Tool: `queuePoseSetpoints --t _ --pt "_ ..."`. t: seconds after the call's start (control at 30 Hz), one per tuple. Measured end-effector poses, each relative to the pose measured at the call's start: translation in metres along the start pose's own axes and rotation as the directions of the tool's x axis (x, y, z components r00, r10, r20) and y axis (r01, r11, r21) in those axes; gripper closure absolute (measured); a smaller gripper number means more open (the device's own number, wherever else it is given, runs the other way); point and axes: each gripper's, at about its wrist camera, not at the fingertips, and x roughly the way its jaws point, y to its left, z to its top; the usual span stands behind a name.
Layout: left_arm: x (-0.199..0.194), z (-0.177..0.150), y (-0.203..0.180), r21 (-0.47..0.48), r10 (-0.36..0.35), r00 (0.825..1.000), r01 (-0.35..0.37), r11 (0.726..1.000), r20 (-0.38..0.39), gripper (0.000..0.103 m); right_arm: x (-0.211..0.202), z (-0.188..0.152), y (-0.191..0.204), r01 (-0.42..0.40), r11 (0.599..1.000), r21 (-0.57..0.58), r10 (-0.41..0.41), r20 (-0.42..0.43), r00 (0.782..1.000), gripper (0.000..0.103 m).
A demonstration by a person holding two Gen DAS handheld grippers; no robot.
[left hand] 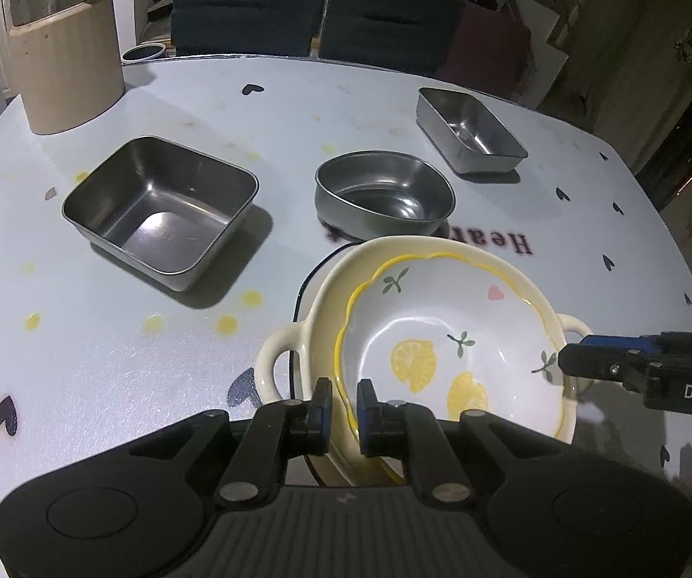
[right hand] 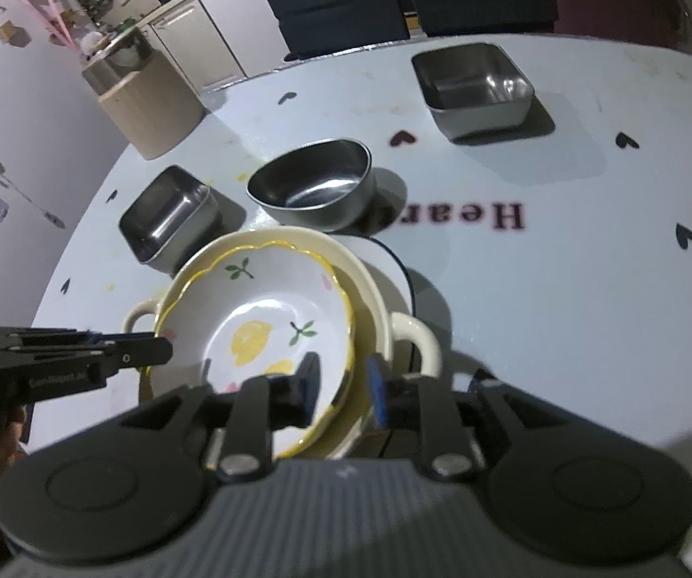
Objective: Organize plates and bowls
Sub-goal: 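Open both tools to release the floral bowl rim and withdraw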
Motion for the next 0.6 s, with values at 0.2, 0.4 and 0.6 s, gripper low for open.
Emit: queuePoseSetpoints --t 0.2,0.4,0.6 --pt "-0.013 0.001 -0.001 0.018 -0.014 1.000 0.013 1.000 0.028 0.062 -0.009 -0.001 -0.001 -0.009 1.000 -0.017 0.010 0.023 1.000 0.061" --pt "-0.044 0.014 0.008 0.044 -0.003 0.987 -0.004 0.999 0.158 0.023 -0.019 0.004 0.004 -0.015 0.999 -0.032 0.018 0.086 0.996 0.048" --pt "-0.065 0.031 0.024 0.064 0.037 0.961 -0.057 0.996 0.273 0.005 -0.024 0.016 0.019 -0.017 0.999 -0.045 0.025 0.174 0.984 0.022"
